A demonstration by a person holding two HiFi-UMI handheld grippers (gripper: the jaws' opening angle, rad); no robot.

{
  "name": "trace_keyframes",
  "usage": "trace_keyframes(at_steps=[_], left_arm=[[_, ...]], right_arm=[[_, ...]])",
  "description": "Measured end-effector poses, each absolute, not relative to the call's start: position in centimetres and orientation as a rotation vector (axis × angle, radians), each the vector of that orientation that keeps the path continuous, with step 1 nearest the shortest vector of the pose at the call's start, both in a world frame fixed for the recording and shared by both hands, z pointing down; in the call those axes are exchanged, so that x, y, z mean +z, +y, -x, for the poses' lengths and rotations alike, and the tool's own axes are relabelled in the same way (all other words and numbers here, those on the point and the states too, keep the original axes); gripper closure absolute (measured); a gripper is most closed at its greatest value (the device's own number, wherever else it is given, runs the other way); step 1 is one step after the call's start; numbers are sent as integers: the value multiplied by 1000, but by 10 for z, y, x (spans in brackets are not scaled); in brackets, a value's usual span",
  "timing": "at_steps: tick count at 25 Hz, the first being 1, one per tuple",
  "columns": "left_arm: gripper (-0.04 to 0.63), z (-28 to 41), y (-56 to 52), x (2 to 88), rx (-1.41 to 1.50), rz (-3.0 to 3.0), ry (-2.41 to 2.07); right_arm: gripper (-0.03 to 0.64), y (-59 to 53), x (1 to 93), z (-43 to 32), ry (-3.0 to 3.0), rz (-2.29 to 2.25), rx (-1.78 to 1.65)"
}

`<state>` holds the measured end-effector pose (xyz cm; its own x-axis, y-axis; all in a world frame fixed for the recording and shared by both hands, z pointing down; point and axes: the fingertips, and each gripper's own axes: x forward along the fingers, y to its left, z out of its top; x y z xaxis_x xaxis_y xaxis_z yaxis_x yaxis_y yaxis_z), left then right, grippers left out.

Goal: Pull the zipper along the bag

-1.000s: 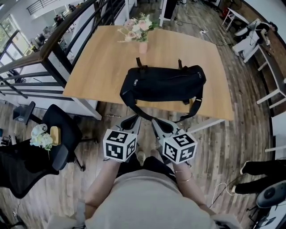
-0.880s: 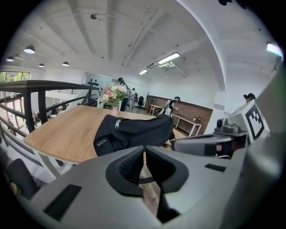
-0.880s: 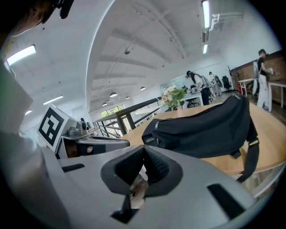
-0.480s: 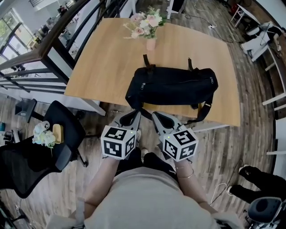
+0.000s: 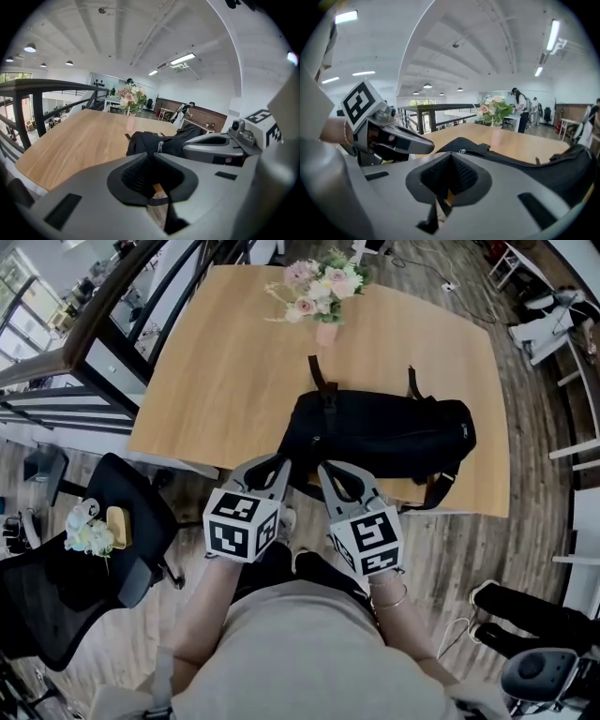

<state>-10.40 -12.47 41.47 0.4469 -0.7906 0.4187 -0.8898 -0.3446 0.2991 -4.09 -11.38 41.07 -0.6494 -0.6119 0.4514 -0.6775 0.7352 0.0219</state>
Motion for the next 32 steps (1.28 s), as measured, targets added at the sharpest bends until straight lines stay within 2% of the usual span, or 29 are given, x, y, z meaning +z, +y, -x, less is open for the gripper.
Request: trace_keyframes(at_steps=[9, 11, 18, 22, 27, 32], left_arm=[[560, 117, -145, 429, 281, -2193, -1341], [538, 117, -147, 430, 283, -2196, -1320], [472, 115, -151, 432, 253, -2204, -1235], [472, 114, -154, 434, 236, -2203, -1193], [474, 105, -157, 442, 245, -2207, -1104], [539, 100, -156, 446, 232, -2217, -1026]], right_arm=[[606, -134, 415, 54, -2358, -928, -108], [565, -137, 421, 54, -2319, -928, -133], [548, -138, 428, 56, -2224, -925, -277], [502, -137, 431, 60, -2157, -874, -420], [499, -141, 437, 63, -2104, -840, -507], [497, -145, 444, 65, -2088, -826, -495]])
